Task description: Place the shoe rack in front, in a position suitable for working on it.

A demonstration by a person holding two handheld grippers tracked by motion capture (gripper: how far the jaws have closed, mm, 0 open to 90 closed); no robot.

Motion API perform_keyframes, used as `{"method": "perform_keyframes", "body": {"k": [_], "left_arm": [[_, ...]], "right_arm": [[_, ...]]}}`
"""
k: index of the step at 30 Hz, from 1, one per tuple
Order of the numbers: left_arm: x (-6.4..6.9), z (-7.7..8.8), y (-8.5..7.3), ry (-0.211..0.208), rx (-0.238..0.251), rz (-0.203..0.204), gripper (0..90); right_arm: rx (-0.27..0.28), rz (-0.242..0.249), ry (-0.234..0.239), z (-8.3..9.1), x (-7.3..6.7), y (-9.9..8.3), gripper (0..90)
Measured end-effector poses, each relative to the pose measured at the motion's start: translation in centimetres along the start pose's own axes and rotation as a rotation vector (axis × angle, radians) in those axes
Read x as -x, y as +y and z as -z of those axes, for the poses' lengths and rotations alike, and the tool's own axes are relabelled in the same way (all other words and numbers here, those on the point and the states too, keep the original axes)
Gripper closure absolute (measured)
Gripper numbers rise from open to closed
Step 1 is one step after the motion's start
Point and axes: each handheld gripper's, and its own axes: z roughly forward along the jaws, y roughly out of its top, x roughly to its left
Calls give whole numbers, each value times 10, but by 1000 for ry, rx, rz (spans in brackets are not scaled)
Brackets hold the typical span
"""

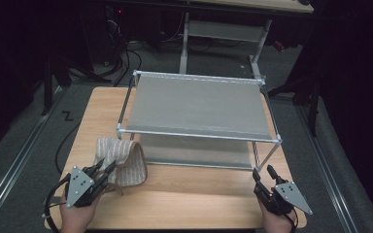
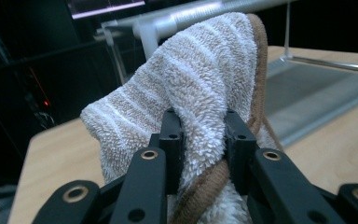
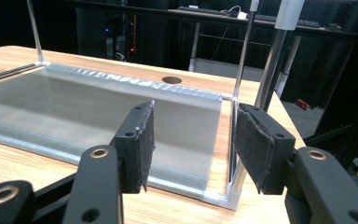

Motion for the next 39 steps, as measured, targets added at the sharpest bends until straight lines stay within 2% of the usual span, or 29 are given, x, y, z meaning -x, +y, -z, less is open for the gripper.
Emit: {"method": "perform_keyframes", "body": {"k": [4,7,12,16,19,21,24,25,28,30,31,35,39], "left_arm": [[-2,-18,-7,-2,-55,22,734],[1,-28,-16,-26,-105,28,734],[1,-38,-32,-53,-169,71,733],[2,-44,-42,-73,-229,84,732],[3,-48,-50,-92,-306,94,730],[2,-51,-55,-105,-352,115,729],[2,-56,-64,-134,-443,128,726],[3,-57,-67,-136,-450,134,725],[2,-57,-67,-139,-456,154,725],[3,-55,-66,-128,-439,139,725],[4,-53,-65,-121,-420,137,725],[-1,-37,-54,-71,-293,129,727],[-6,-22,-42,-36,-187,139,728]], "right_arm": [[1,0,-1,0,0,0,478],[-1,-6,0,1,1,-1,479],[-4,-7,2,0,1,-1,479],[-2,-4,4,1,0,-1,480],[-2,-4,4,1,0,0,480],[-2,-4,4,1,-1,0,481],[-1,-6,6,0,-1,0,480],[0,-6,6,0,-1,0,481],[1,-2,3,1,0,0,481],[0,-3,2,1,0,0,481],[1,-1,4,1,0,0,481],[6,-2,1,2,1,0,482],[4,-3,2,2,1,0,482]]}}
